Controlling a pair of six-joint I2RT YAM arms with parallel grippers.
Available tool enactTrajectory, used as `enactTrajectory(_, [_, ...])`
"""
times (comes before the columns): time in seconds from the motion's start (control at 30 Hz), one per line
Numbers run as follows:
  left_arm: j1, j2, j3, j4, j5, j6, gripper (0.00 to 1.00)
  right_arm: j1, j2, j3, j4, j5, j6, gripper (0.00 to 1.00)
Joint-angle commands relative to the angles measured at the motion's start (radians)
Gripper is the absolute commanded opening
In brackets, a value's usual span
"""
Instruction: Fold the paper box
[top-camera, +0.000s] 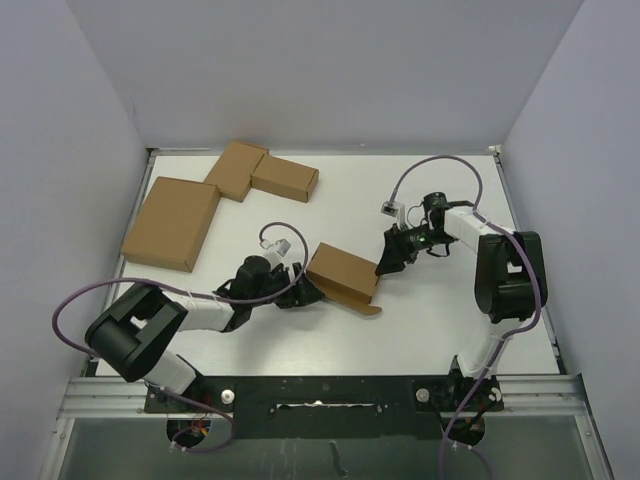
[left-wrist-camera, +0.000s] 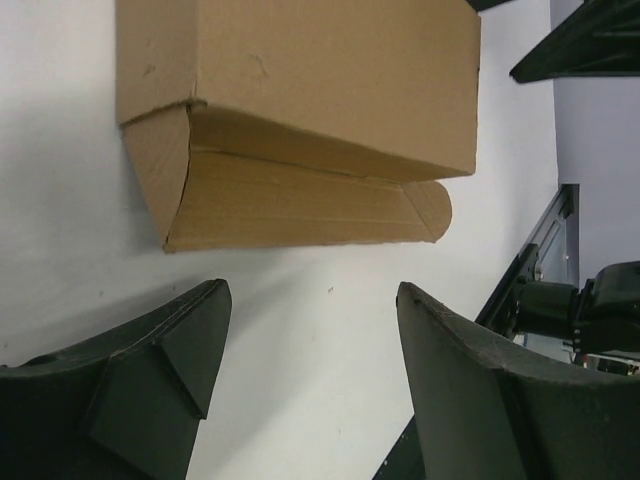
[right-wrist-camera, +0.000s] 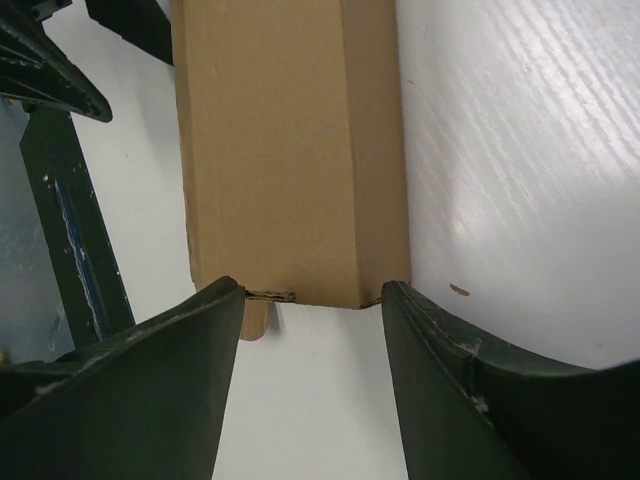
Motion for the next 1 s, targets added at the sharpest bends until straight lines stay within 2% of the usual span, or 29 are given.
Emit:
enactTrajectory(0.0, [-0.003,0.054,0.081,0.106,-0.024,-0.018,0.66,0.027,0.000,0.048,-0.056,0.008,-0.054,0.56])
enactTrajectory(0.2, [0.012,0.102,0.123,0.099,-0.031,-0.004,0.66,0.043,0.001,0.056,-0.119,0.016,-0.117,0.51])
enactTrajectory(0.57, [0.071,0.119,0.166,0.060,0.011,0.066,0.66,0.096,-0.006,0.061,-0.214,0.033,-0.226,0.51])
enactTrajectory(0.97, [0.100,-0.009,0.080,-0.075,0.053,0.183,0.66,0.046,-0.124,0.034,-0.180,0.111,-0.224,0.64])
